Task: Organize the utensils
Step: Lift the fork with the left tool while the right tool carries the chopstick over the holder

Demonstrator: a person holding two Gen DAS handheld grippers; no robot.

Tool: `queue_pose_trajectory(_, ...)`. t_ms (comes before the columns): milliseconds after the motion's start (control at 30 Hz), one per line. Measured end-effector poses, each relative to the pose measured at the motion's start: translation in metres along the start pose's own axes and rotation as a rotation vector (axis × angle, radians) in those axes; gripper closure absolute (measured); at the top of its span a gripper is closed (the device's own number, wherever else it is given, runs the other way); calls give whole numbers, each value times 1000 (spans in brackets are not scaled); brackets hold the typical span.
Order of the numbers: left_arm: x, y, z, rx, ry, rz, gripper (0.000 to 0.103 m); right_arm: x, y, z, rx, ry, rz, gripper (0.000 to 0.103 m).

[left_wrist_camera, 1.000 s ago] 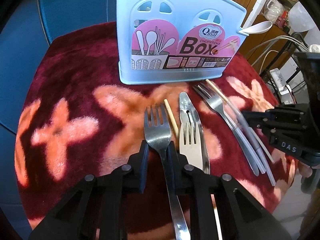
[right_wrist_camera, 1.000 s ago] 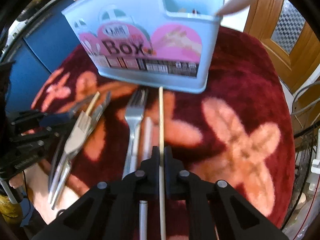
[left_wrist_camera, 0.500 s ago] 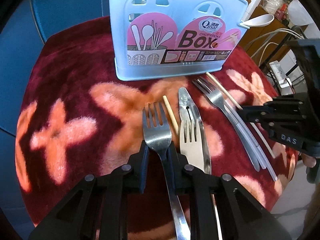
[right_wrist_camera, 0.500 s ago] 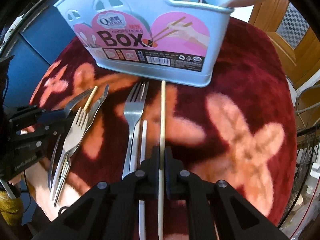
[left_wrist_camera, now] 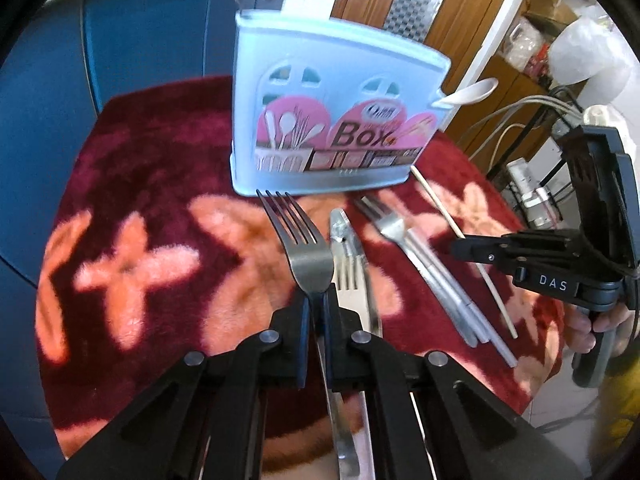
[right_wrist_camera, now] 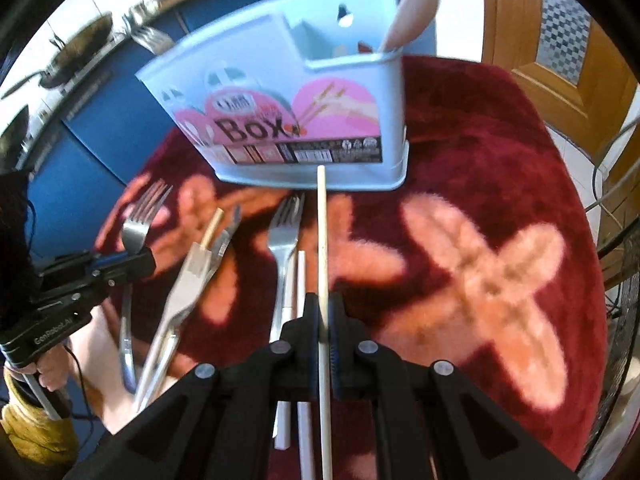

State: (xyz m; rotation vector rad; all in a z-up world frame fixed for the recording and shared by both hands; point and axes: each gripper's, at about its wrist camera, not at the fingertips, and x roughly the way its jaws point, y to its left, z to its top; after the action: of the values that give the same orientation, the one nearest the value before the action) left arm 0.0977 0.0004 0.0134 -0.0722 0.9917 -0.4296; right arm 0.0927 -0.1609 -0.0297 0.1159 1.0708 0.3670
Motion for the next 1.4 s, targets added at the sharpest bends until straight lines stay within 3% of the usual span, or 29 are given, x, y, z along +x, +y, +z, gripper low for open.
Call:
queue_pose_trajectory(467,-59,-10,15,-2,-243,1,103,-75,6,-2,35,-370,19,97)
queue_pose_trajectory(1133,-98,-19,98,25,-442,76,103,-89,28,61,7,-582,15,97)
queue_pose_trajectory(1400,-116,-25,136,44,-568,126,103,-84,24,90,23,-663,11,97)
